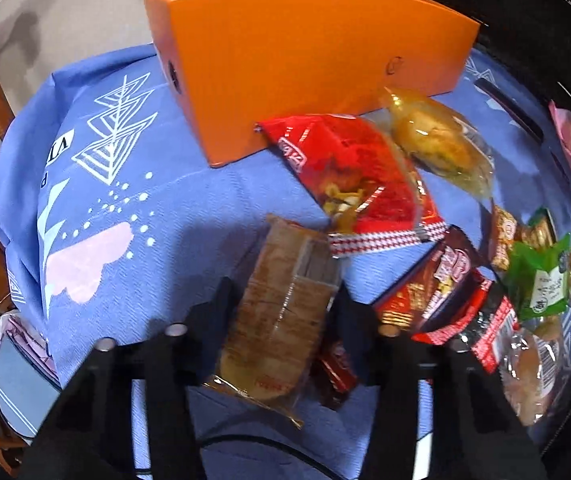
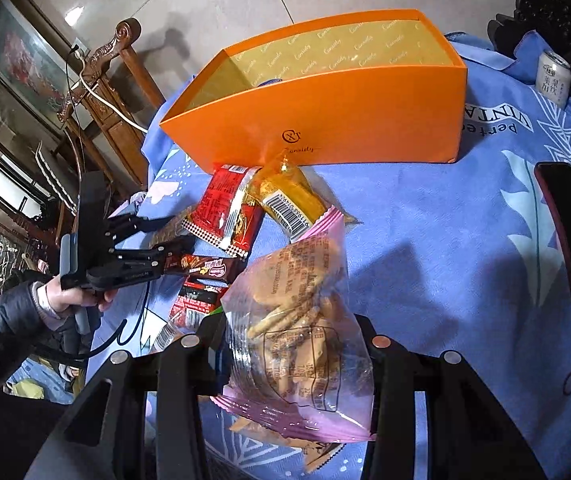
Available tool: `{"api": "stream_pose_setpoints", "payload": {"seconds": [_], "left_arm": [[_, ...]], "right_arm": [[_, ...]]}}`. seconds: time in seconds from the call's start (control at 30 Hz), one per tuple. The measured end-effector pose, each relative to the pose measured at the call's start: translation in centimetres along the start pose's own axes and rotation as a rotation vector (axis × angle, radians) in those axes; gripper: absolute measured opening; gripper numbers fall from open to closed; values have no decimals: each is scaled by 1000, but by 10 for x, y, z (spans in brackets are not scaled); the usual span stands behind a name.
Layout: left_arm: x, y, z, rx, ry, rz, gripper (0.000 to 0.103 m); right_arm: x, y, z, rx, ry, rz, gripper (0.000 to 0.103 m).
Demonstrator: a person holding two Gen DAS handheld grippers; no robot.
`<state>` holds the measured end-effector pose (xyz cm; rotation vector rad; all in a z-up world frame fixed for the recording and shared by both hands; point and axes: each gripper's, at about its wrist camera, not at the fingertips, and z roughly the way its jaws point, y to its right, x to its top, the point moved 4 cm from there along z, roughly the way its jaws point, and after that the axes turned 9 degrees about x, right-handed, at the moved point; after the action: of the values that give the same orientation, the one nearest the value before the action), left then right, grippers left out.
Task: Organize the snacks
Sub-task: 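Carry both snacks over the orange box and open both tools to drop them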
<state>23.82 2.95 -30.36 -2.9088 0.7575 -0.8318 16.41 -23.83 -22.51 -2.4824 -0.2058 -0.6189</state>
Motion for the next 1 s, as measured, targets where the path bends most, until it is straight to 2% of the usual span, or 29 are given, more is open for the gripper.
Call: {"api": "stream_pose_setpoints", "payload": {"seconds": [0.2, 0.33, 0.57, 0.77, 1.0], "left_arm": [[-3, -1, -7, -19, -3, -74, 35], [-7, 0, -20, -29, 6, -115, 35], [-4, -4, -60, -18, 69, -181, 35], [15, -9, -108, 15, 155, -215, 35], [58, -10, -151, 38, 230, -243, 35]], "right_arm": [[1, 1, -5, -2, 21, 9, 42], [1, 0, -9, 2, 40, 9, 42], [3, -7, -16, 19, 76, 4, 42], [14, -17, -27, 38, 123, -13, 42], [38, -35, -51, 58, 208, -47, 42]]}}
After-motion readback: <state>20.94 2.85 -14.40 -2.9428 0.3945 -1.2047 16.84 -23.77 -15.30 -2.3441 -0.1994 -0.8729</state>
